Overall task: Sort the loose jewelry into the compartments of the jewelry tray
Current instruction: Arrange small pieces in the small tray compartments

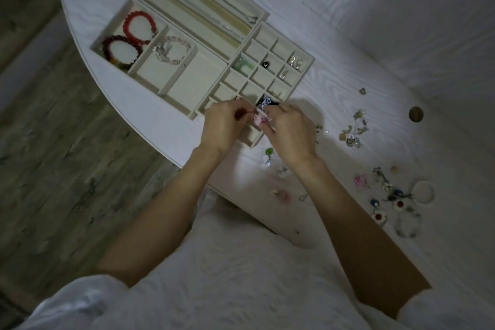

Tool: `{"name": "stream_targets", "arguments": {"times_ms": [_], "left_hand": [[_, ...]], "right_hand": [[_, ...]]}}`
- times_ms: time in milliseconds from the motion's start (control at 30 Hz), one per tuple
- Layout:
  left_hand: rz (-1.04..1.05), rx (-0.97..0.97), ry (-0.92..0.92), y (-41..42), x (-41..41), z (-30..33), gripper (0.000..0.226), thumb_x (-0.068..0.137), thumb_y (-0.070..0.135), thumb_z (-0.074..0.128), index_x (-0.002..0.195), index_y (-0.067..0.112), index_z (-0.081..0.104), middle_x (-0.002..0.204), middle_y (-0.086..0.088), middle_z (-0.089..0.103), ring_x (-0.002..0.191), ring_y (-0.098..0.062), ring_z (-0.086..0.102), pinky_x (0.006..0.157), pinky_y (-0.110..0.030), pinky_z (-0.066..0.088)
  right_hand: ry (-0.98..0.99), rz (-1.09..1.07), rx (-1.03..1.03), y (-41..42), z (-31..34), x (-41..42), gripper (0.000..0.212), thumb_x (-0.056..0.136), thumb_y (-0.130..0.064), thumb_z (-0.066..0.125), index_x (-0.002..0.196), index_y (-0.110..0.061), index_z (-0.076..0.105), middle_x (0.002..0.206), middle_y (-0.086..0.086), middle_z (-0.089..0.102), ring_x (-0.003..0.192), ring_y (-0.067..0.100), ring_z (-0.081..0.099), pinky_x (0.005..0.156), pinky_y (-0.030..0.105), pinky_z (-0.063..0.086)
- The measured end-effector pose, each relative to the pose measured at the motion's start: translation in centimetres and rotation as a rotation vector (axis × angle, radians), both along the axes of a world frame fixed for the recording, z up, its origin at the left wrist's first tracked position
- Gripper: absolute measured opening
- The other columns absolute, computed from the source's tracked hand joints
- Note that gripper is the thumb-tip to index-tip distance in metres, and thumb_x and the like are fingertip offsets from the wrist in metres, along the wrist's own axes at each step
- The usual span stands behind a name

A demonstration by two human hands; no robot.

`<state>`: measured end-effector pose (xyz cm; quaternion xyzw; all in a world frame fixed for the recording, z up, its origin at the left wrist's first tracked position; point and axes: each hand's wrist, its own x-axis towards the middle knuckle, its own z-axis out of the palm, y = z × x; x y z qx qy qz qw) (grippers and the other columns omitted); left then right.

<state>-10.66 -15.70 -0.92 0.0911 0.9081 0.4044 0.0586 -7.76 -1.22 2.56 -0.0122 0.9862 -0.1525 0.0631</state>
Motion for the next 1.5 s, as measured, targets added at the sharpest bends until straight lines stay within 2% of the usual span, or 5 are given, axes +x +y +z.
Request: {"name": "stream_targets", "arguments": {"times_ms": [333,800,1133,1333,1500], "left_hand": [[-0.212,-0.278,0.281,-1.7,0.7,-0.8,0.019,0.085,0.013,0.059,0.099,0.016,0.071,0.097,-0.009,0.060,0.085,-0.030,0.052,0.069,-0.038,0.047],[-0.433,-0.564,0.288,-1.4,0.3,-0.2,0.041,0.084,0.029,0.038,0.111,0.024,0.069,0.115,-0.011,0.056,0.103,-0.027,0.038,0.080,-0.037,0.028],[-0.414,-0.446,0.228,-2.0,-0.1,-0.5,0.041,0.086,0.030,0.035,0.103,0.028,0.073,0.116,-0.005,0.056,0.100,-0.025,0.036,0.080,-0.036,0.027],[-0.336,-0.380,0.180,-2.0,0.5,-0.7,0.043,0.087,0.029,0.036,0.116,0.022,0.067,0.115,-0.008,0.056,0.101,-0.025,0.036,0.082,-0.038,0.029],[-0.326,-0.076,0.202,0.8,3.1,1.4,0.026,0.088,0.020,0.048,0.103,0.008,0.066,0.095,-0.008,0.065,0.086,-0.021,0.053,0.074,-0.028,0.037]], "right_hand": [[0.096,0.073,-0.002,1.3,-1.8,0.7,0.015,0.080,-0.010,0.068,0.094,-0.011,0.075,0.099,0.010,0.060,0.092,0.029,0.054,0.070,0.031,0.043],[0.105,0.068,0.028,1.5,-1.8,0.8,0.015,0.083,-0.015,0.061,0.095,-0.010,0.070,0.099,0.011,0.057,0.094,0.028,0.052,0.077,0.039,0.044],[0.097,0.117,0.092,0.8,-2.5,0.3,0.018,0.087,-0.022,0.060,0.090,-0.009,0.072,0.097,0.011,0.057,0.091,0.027,0.052,0.075,0.037,0.042],[0.175,-0.026,-0.101,2.9,-1.3,2.7,0.023,0.087,-0.014,0.053,0.103,-0.010,0.069,0.101,0.009,0.061,0.094,0.025,0.054,0.080,0.037,0.044],[0.233,-0.209,-0.137,7.6,-0.6,8.9,0.022,0.090,-0.014,0.050,0.100,-0.009,0.069,0.093,0.006,0.070,0.084,0.023,0.062,0.077,0.035,0.044]]}}
